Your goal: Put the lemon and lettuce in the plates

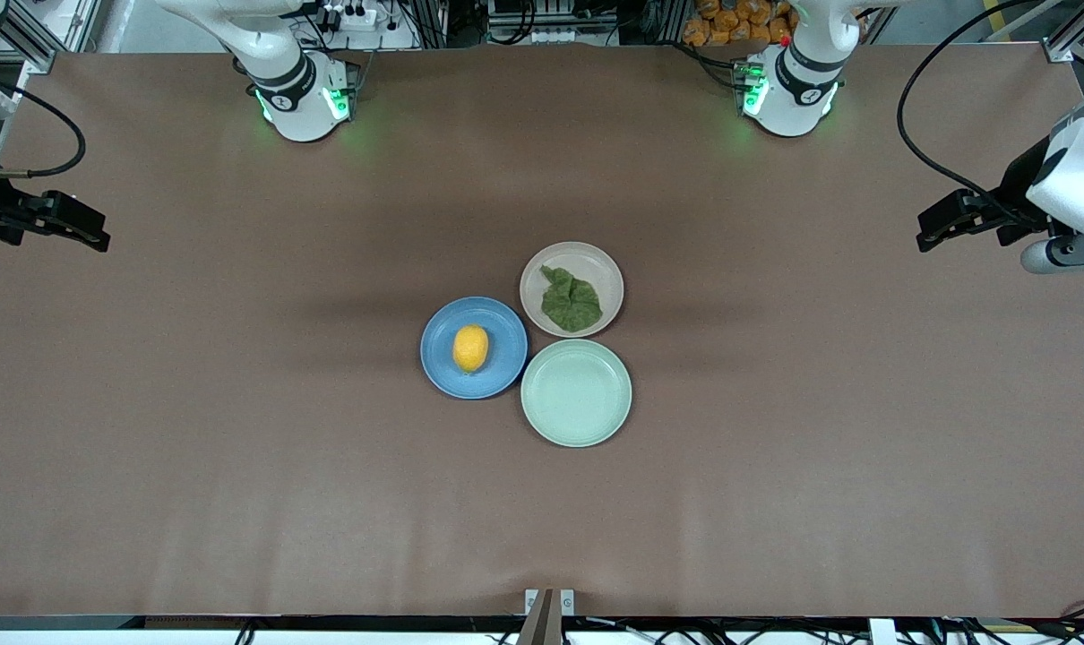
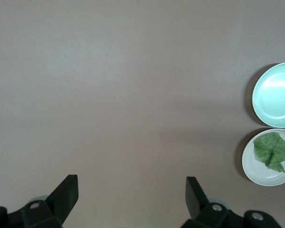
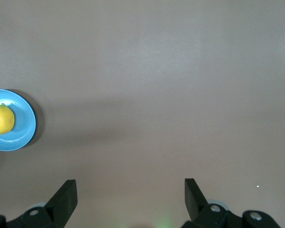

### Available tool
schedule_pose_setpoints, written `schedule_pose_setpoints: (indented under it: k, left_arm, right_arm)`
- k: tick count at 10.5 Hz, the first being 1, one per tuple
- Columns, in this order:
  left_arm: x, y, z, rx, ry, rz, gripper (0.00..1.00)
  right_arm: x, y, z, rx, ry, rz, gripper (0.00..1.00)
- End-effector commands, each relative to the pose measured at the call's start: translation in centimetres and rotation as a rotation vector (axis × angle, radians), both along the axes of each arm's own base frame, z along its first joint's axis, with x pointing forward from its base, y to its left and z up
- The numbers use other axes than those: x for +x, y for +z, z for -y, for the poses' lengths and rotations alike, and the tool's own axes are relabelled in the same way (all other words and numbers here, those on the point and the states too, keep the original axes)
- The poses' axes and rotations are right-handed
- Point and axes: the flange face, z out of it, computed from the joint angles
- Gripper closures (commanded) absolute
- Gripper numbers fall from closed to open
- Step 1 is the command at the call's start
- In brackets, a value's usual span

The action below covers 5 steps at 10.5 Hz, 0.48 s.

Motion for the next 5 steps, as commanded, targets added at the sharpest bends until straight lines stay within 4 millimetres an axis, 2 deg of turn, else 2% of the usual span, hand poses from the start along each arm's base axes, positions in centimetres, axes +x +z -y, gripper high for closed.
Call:
schedule_pose_setpoints:
  k: [1, 5]
  left_arm:
    - [-0.45, 0.65, -0.16, -0.012, -0.006, -0.004, 0.0]
    - [-0.44, 0.65, -0.21, -0.007, -0.006, -0.003, 0.0]
  right_arm:
    - [-0.37, 0.19, 0.17, 0.007, 0.008, -0.003, 0.0]
    - [-0.39, 0.18, 0.09, 0.007, 0.009, -0.005, 0.0]
